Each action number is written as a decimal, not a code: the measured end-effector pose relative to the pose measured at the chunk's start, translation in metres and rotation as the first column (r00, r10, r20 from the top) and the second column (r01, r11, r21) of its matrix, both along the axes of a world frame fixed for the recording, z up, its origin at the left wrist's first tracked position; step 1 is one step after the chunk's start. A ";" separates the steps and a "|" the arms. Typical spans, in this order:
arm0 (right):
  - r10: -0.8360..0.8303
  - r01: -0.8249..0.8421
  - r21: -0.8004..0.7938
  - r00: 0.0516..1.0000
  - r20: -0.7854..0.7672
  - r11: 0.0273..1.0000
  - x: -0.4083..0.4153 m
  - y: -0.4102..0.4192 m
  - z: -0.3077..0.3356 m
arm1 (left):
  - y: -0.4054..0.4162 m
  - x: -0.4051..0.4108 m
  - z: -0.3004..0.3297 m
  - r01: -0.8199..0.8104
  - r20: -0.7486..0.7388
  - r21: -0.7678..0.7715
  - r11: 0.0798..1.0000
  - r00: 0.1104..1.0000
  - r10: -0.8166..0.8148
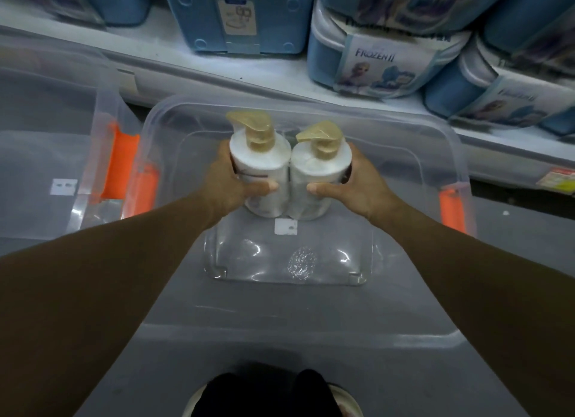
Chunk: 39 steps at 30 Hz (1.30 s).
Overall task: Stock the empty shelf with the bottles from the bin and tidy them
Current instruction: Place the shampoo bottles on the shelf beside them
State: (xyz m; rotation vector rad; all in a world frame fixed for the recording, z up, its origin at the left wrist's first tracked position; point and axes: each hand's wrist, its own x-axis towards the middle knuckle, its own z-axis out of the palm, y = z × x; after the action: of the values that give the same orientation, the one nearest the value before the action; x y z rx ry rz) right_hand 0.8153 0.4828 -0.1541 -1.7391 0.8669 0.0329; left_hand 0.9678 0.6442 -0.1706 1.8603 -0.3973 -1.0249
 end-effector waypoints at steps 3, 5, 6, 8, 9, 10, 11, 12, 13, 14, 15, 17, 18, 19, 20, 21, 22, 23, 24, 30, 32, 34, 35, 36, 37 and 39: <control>0.030 -0.030 0.035 1.000 -0.005 0.999 0.000 -0.002 0.012 | 0.004 -0.005 0.013 0.012 -0.028 0.008 1.000 1.000 -0.012; 0.020 -0.018 0.059 1.000 -0.022 0.998 -0.003 0.000 0.022 | 0.006 -0.011 0.026 0.021 -0.048 0.012 1.000 0.999 -0.020; 0.012 -0.010 0.062 0.999 -0.037 0.998 -0.006 0.003 0.029 | 0.006 -0.016 0.035 0.029 -0.058 0.005 1.000 0.998 -0.028; -0.012 0.017 0.076 0.998 -0.061 0.997 -0.010 0.007 0.046 | 0.008 -0.022 0.054 0.042 -0.061 0.006 0.999 0.997 -0.041; -0.029 0.035 0.085 0.997 -0.073 0.996 -0.013 0.008 0.056 | 0.009 -0.024 0.066 0.041 -0.068 0.008 0.999 0.997 -0.041; -0.044 0.052 0.093 0.995 -0.085 0.994 -0.015 0.011 0.069 | 0.010 -0.024 0.077 0.042 -0.076 0.010 0.999 0.996 -0.041; -0.057 0.067 0.101 0.994 -0.097 0.993 -0.018 0.013 0.084 | 0.011 -0.025 0.090 0.045 -0.083 0.013 0.999 0.996 -0.044; -0.066 0.077 0.105 0.992 -0.106 0.991 -0.020 0.015 0.099 | 0.012 -0.025 0.102 0.046 -0.086 0.015 0.999 0.995 -0.045; -0.074 0.086 0.108 0.991 -0.110 0.990 -0.023 0.017 0.115 | 0.011 -0.025 0.117 0.051 -0.081 0.019 0.999 0.995 -0.049; -0.081 0.093 0.110 0.990 -0.112 0.990 -0.026 0.018 0.132 | 0.011 -0.025 0.132 0.061 -0.069 0.024 0.998 0.996 -0.059; -0.088 0.100 0.115 0.990 -0.111 0.988 -0.028 0.019 0.149 | 0.010 -0.025 0.148 0.072 -0.068 0.028 0.997 0.995 -0.070; -0.103 0.113 0.100 0.989 -0.103 0.989 -0.030 0.020 0.186 | 0.009 -0.024 0.181 0.074 -0.068 0.039 0.996 0.995 -0.071; -0.110 0.118 0.085 0.990 -0.091 0.989 -0.030 0.019 0.205 | 0.008 -0.024 0.200 0.072 -0.048 0.050 0.996 0.996 -0.070; -0.116 0.122 0.075 0.990 -0.078 0.990 -0.031 0.019 0.224 | 0.007 -0.023 0.221 0.075 -0.024 0.063 0.995 0.997 -0.074; -0.121 0.125 0.069 0.991 -0.062 0.990 -0.031 0.018 0.244 | 0.006 -0.022 0.241 0.077 -0.011 0.065 0.995 0.997 -0.076; -0.127 0.130 0.060 0.991 -0.049 0.990 -0.031 0.017 0.263 | 0.004 -0.021 0.261 0.077 -0.006 0.072 0.994 0.997 -0.077; -0.132 0.133 0.046 0.991 -0.038 0.990 -0.031 0.017 0.284 | 0.002 -0.021 0.284 0.074 0.004 0.067 0.995 0.997 -0.075; -0.137 0.138 0.031 0.990 -0.029 0.990 -0.031 0.017 0.304 | 0.000 -0.022 0.305 0.068 0.017 0.070 0.995 0.997 -0.069; -0.145 0.145 0.013 0.989 -0.015 0.989 -0.031 0.017 0.324 | -0.002 -0.022 0.326 0.062 0.023 0.061 0.996 0.998 -0.063; -0.201 0.201 -0.012 0.979 0.030 0.979 -0.037 0.017 0.443 | -0.014 -0.024 0.443 0.065 0.111 0.043 0.997 0.991 -0.069; -0.208 0.210 -0.038 0.977 0.048 0.977 -0.042 0.018 0.480 | -0.017 -0.026 0.479 0.070 0.138 0.031 0.997 0.988 -0.074; -0.191 0.194 -0.073 0.981 0.042 0.978 -0.047 0.019 0.517 | -0.020 -0.029 0.515 0.082 0.167 0.012 0.997 0.982 -0.083; -0.189 0.192 -0.090 0.981 0.034 0.977 -0.050 0.020 0.535 | -0.021 -0.030 0.533 0.084 0.169 0.002 0.996 0.982 -0.084; -0.193 0.195 -0.110 0.981 0.029 0.975 -0.053 0.021 0.553 | -0.023 -0.031 0.550 0.084 0.173 -0.014 0.996 0.982 -0.081; -0.200 0.203 -0.128 0.979 0.034 0.971 -0.057 0.023 0.570 | -0.026 -0.033 0.567 0.078 0.170 -0.029 0.997 0.983 -0.072; -0.217 0.224 -0.146 0.974 0.063 0.963 -0.063 0.025 0.602 | -0.029 -0.034 0.599 0.079 0.168 -0.061 0.995 0.983 -0.068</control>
State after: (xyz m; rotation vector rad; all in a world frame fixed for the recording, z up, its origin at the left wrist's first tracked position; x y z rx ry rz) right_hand 0.7520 0.5079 0.4476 -1.7668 1.0470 -0.2268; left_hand 0.9334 0.6151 0.4284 1.8876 -0.5967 -0.8963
